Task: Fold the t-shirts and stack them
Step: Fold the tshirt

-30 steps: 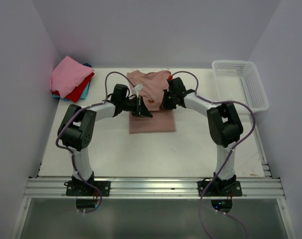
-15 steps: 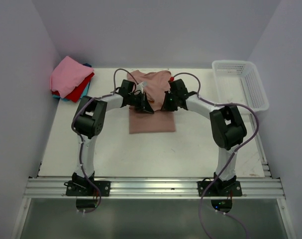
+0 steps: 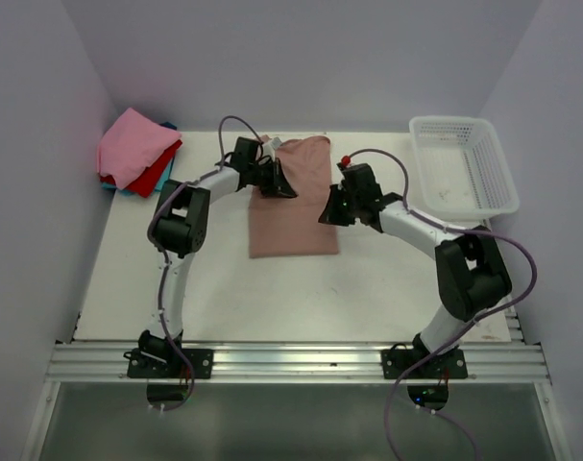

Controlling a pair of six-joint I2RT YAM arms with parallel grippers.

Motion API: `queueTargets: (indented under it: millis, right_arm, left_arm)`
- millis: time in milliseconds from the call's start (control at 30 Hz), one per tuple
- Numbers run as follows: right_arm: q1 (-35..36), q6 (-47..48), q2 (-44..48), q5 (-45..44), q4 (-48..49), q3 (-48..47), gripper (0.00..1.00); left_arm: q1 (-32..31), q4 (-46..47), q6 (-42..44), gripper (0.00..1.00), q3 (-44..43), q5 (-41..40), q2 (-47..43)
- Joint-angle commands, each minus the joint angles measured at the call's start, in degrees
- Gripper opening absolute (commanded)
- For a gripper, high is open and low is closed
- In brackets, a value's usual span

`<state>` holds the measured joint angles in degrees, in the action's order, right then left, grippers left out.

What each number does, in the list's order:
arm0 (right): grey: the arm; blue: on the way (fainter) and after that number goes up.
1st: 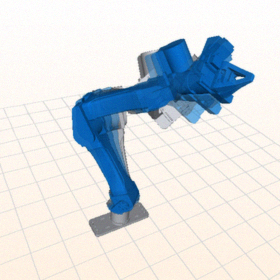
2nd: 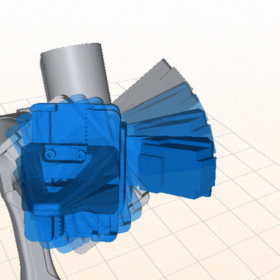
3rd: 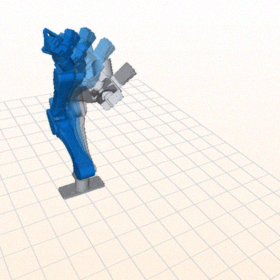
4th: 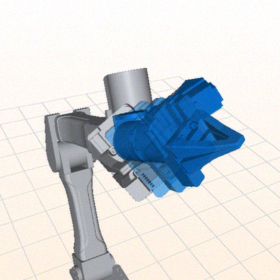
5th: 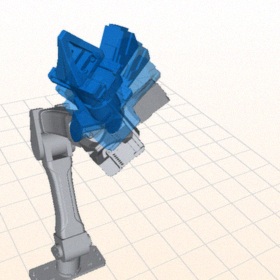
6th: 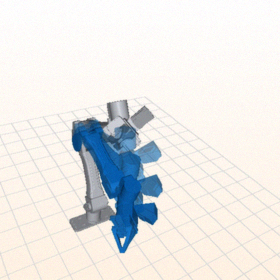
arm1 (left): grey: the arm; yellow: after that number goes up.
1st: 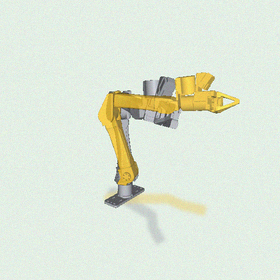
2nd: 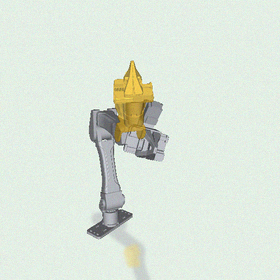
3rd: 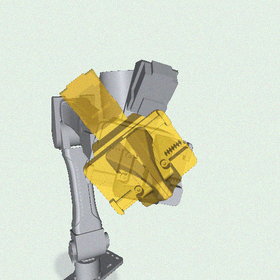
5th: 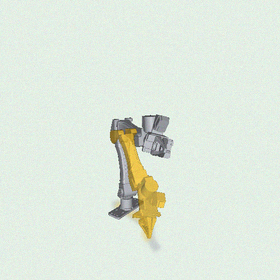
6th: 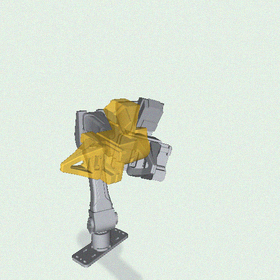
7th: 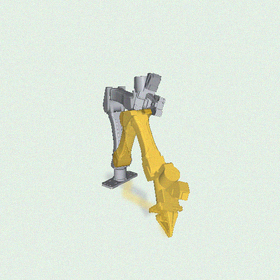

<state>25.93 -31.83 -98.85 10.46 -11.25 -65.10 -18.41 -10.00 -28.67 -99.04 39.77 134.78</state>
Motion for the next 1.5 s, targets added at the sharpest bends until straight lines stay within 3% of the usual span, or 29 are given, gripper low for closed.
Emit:
queueTargets:
  millis: [0,100,200,267,300,333,433,533,567,833,1100,1267,1467]
  right_arm:
    - [0.26,1.16,8.12,-0.26,2.02,3.48,0.0]
    - [0.26,1.69,13.13,-1.75,1.4,7.17,0.0]
    - [0.26,2.74,16.75,-3.16,0.18,10.95,0.0]
    - [0.17,3.18,17.11,-4.92,-1.32,12.27,0.0]
    - [0.26,3.44,17.11,-5.1,-1.58,12.8,0.0]
    - [0.26,3.27,17.02,-5.45,-1.67,13.68,0.01]
    - [0.26,3.18,15.62,-5.45,-1.15,14.91,0.35]
    - [0.17,3.09,15.18,-5.53,0.08,15.7,0.55]
    - [0.17,3.09,14.74,-5.62,0.26,15.79,0.56]
    - [0.08,2.74,10.44,-5.01,2.54,15.44,0.6]
    - [0.08,1.96,6.92,-4.48,4.74,15.88,0.59]
    - [-0.01,1.16,5.77,-3.95,5.97,16.32,0.43]
    - [0.08,0.63,4.54,-3.69,6.76,16.85,0.43]
  left_arm:
    - [2.41,-1.96,0.63,0.0,-4.57,-1.8,2.68]
    - [3.47,0.93,-0.33,0.0,-3.62,-0.14,0.15]
    - [3.12,13.66,-1.39,0.0,10.23,-3.72,-13.8]
    - [2.95,12.74,-1.39,0.17,19.39,-11.76,-24.36]
    - [2.95,10.98,-1.22,0.34,21.76,-14.17,-27.09]
    - [2.95,10.18,-1.13,0.42,26.4,-15.76,-31.64]
    - [2.95,5.26,-2.1,0.6,36.85,-18.58,-39.38]
    - [3.12,5.43,-2.62,0.7,46.18,-19.64,-46.07]
    - [3.12,7.0,-2.71,0.72,48.31,-18.51,-47.49]
    - [3.39,18.06,-6.57,0.74,62.37,-10.42,-48.75]
    - [4.0,28.18,-10.0,0.73,68.37,-4.53,-43.91]
    - [4.35,30.65,-10.45,0.71,69.25,-3.29,-40.04]
    - [4.79,33.11,-10.88,0.65,70.21,-2.85,-34.59]
